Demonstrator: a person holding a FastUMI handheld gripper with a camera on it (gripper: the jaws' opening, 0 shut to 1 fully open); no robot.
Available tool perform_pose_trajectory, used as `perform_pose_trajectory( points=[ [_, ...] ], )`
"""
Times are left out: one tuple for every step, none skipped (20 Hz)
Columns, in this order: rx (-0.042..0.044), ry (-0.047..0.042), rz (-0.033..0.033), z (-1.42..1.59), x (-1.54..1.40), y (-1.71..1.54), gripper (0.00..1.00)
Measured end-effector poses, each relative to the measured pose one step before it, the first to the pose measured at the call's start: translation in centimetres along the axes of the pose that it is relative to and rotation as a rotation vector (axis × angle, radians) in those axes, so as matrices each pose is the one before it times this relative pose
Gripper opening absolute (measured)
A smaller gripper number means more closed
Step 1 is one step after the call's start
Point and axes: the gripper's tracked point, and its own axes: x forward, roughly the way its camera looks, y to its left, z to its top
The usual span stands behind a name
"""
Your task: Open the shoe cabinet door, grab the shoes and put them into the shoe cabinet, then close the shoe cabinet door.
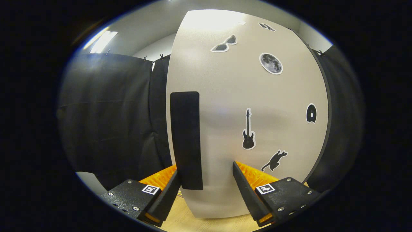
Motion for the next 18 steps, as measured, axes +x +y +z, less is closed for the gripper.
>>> perform_pose_trajectory(
  points=[
    [-0.00135, -0.00655, -0.01907, 0.193, 0.733, 0.243, 0.94],
    [-0.00022, -0.00636, -0.02185, 0.16, 0.224, -0.15, 0.94],
    [0.00509, -0.00513, -0.02273, 0.002, 0.234, 0.134, 0.95],
    [0.00319, -0.00384, -0.02101, 0.012, 0.255, 0.078, 0.95],
    [-0.00361, -0.00607, -0.01862, 0.045, 0.305, 0.064, 0.95],
    [0.00156, -0.00172, -0.01974, -0.139, 0.522, 0.021, 0.95],
    [-0.00236, -0.00409, -0.01714, -0.053, 0.352, 0.052, 0.95],
    [0.00126, -0.00262, -0.01648, 0.16, 0.439, 0.163, 0.95],
    [0.00019, -0.00315, -0.01294, -0.001, 0.252, 0.066, 0.95],
    [-0.00565, -0.00181, -0.01118, 0.018, 0.248, -0.047, 0.95],
    [-0.00379, 0.00173, -0.0086, 0.002, 0.118, 0.136, 0.96],
    [-0.0073, 0.00288, -0.00588, -0.069, 0.059, 0.119, 0.96],
    [-0.00358, 0.00115, -0.00734, 0.022, 0.105, 0.016, 0.96],
    [-0.00586, 0.00394, -0.00515, -0.077, 0.113, 0.02, 0.96],
    [-0.00274, -0.00005, -0.00575, -0.009, 0.108, 0.077, 0.96],
    [-0.00077, 0.00245, -0.00482, -0.023, 0.157, 0.023, 0.97],
    [-0.00055, -0.00231, -0.00578, 0.037, 0.077, -0.013, 0.97],
    [0.00343, 0.00238, -0.00684, -0.127, 0.019, -0.032, 0.97]
  ],
)
